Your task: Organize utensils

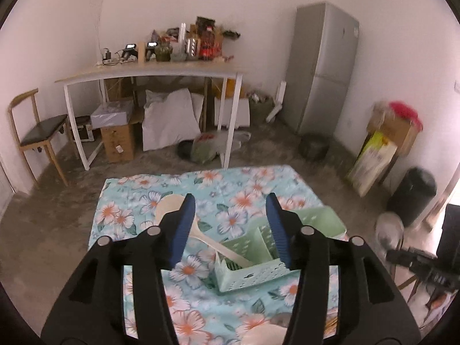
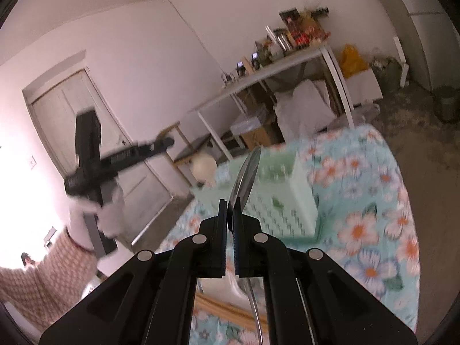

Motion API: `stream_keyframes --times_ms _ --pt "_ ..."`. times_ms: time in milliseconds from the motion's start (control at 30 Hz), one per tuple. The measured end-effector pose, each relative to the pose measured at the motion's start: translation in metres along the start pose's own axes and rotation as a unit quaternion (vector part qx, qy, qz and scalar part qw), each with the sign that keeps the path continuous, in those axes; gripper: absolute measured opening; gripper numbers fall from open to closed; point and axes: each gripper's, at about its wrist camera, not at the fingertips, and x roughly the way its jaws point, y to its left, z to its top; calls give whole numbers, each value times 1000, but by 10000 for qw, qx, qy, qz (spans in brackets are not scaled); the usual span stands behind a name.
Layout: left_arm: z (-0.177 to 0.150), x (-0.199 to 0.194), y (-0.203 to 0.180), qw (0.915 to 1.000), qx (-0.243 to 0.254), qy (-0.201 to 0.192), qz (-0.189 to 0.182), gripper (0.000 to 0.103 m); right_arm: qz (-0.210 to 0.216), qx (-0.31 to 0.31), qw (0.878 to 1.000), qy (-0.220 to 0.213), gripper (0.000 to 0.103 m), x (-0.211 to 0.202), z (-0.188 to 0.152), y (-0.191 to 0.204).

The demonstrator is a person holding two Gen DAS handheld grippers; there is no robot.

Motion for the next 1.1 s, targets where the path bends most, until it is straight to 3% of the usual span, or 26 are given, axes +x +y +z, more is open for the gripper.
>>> stream_keyframes --times_ms 233,300,500,800,1100 --pt "-42 -31 30 9967 -698 -349 -224 55 289 -194 9945 -989 4 -6 56 9" --pt "-63 -38 38 9955 -856 -350 -228 55 403 -145 9914 -1233 4 2 70 6" --pt "-116 -44 65 9928 -1175 -198 -93 55 220 -256 9842 -1736 4 49 94 0" --pt "-155 -35 97 9885 -1513 -39 80 55 -806 -787 9821 -1507 4 131 79 5" --pt "-165 -15 109 9837 -1797 38 -61 55 -1260 -957 9770 -1426 4 145 76 6"
